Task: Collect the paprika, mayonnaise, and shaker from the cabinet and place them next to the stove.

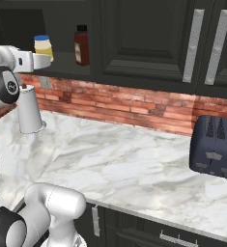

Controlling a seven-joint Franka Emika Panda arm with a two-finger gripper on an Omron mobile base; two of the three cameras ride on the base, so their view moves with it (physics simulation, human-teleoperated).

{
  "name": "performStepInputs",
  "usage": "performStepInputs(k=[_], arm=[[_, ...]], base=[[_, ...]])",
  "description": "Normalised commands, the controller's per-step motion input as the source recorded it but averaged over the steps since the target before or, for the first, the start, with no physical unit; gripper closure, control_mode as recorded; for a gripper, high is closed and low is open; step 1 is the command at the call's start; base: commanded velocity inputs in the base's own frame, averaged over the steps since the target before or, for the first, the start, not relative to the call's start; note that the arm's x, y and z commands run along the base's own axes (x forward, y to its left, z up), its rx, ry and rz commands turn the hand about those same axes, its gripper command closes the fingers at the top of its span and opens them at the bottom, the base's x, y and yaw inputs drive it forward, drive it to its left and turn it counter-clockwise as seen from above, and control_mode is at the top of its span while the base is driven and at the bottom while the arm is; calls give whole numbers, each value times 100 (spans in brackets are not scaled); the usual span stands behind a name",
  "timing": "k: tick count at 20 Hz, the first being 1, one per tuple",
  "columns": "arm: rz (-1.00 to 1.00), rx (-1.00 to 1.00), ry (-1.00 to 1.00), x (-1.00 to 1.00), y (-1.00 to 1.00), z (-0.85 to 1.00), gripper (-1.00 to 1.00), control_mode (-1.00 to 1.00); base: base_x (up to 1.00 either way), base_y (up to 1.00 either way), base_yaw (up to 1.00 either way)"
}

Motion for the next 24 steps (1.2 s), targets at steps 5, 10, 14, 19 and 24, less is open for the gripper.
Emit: performStepInputs(k=[5,10,14,19,24], arm=[[0,0,0,0,0,0,-100,-100],[0,0,0,5,0,0,-100,-100],[0,0,0,33,0,1,-100,-100],[-5,0,1,39,11,6,-100,-100],[-16,0,5,36,9,4,-100,-100]], base=[[0,0,0],[0,0,0],[0,0,0],[0,0,0],[0,0,0]])
